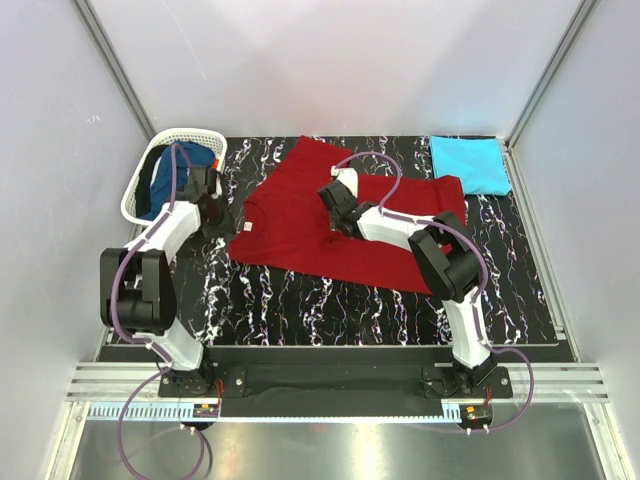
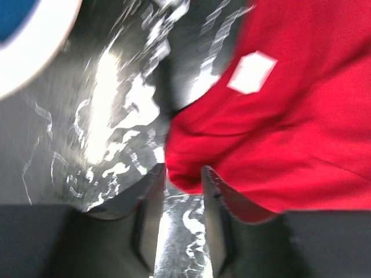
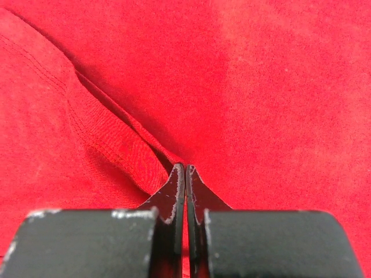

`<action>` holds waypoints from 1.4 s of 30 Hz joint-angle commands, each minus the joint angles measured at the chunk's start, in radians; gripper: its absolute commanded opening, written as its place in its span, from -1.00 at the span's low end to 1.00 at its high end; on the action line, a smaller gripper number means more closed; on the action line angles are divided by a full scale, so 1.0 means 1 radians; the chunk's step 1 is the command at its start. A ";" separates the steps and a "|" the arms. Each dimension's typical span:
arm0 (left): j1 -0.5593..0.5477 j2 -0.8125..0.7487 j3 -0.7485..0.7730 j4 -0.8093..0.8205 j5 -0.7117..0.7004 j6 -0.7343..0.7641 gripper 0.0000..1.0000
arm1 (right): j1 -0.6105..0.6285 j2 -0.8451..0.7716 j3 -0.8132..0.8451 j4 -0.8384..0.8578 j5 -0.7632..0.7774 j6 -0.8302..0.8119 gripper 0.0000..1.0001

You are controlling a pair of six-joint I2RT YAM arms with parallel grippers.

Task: Fold and stack the t-shirts
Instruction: Fold the tshirt

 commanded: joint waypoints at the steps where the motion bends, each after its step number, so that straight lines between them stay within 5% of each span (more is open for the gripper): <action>1: -0.025 -0.038 0.060 0.046 0.113 0.092 -0.22 | -0.011 -0.069 -0.004 0.002 0.036 0.028 -1.00; 9: -0.105 0.119 0.130 0.085 0.193 0.161 -0.41 | -0.011 -0.094 -0.007 0.004 0.025 0.014 -1.00; 23: -0.143 0.245 0.147 0.126 0.205 0.241 -0.28 | -0.011 -0.104 -0.020 0.011 0.007 0.018 -1.00; 29: -0.145 0.236 0.167 0.135 0.187 0.236 -1.00 | -0.012 -0.114 -0.026 0.011 0.013 0.023 -1.00; 42: -0.151 0.245 0.215 0.146 0.102 0.196 -1.00 | -0.011 -0.118 -0.058 0.020 0.039 0.031 -1.00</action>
